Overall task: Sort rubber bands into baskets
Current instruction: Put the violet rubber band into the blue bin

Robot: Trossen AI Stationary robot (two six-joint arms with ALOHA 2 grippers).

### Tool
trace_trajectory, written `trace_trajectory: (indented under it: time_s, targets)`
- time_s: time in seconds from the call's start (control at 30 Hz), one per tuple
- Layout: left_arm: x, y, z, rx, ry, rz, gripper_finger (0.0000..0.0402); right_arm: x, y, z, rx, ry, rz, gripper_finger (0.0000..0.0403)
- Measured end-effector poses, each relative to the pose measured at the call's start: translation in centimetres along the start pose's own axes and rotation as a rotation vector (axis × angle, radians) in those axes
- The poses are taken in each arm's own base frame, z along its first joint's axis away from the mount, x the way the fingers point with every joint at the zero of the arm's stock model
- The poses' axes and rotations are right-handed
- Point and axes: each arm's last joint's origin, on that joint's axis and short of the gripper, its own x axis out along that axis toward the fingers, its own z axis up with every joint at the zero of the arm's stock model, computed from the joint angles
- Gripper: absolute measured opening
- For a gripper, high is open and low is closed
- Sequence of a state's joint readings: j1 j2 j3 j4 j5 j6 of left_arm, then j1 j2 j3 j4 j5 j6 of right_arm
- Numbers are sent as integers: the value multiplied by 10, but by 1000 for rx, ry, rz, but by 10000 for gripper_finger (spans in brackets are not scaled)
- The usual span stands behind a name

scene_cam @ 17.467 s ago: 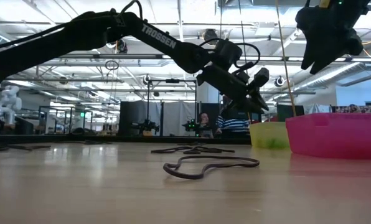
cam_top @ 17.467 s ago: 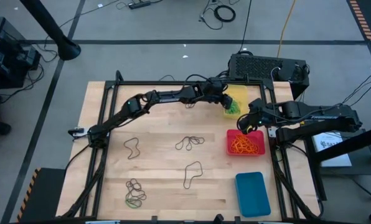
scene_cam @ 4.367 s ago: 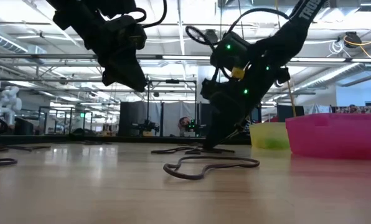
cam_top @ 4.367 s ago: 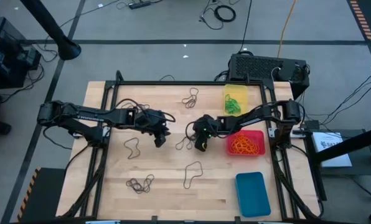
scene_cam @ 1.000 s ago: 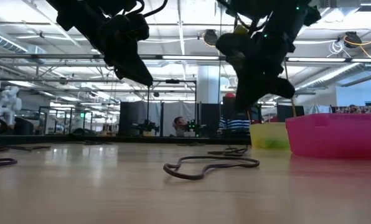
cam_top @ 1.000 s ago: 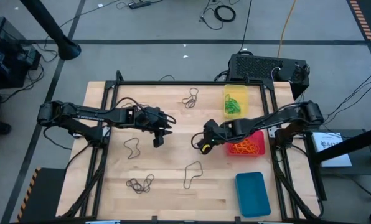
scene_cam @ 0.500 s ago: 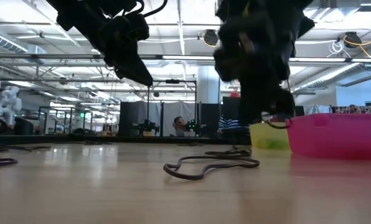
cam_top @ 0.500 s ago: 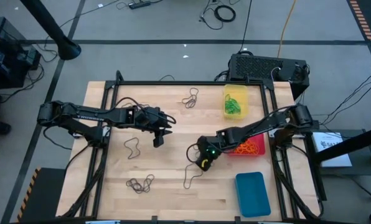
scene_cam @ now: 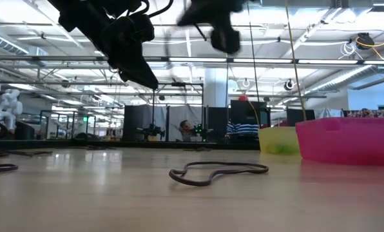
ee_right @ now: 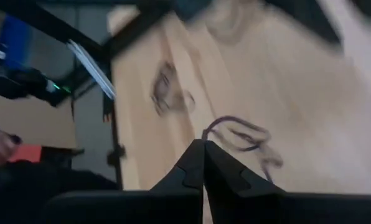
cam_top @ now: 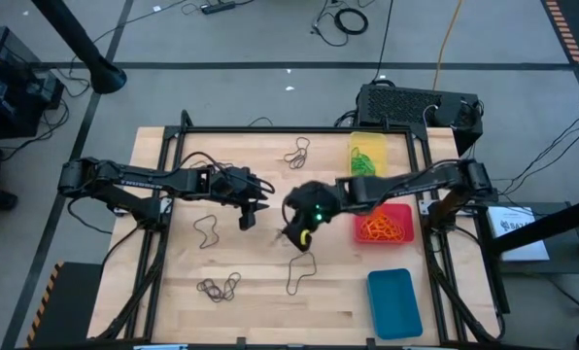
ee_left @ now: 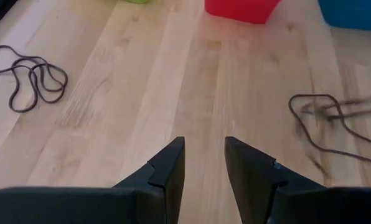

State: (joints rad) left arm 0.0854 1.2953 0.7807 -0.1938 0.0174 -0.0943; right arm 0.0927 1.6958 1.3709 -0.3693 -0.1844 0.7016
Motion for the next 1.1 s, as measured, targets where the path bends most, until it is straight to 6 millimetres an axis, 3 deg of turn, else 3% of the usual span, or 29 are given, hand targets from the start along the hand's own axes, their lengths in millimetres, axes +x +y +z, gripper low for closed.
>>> trace_trajectory:
  time_s: [0.17, 0.33, 0.63, 0.9, 1.1]
  targets:
    - [0, 0, -1, 1, 14, -7, 121, -24, 19, 35, -109, -124, 61, 0]
    - [0, -1, -3, 25, 32, -30, 121, -38, 23, 54, -142, -188, 74, 0]
    - [0, 0, 2, 107, -17, -83, 121, -43, 16, 60, -123, -186, 47, 0]
    - [-2, 16, 12, 121, -119, -287, 121, -46, 6, 67, -110, -231, -15, 0]
    - [5, 20, 9, 100, -102, -409, 121, -47, 1, 70, -132, -240, -34, 0]
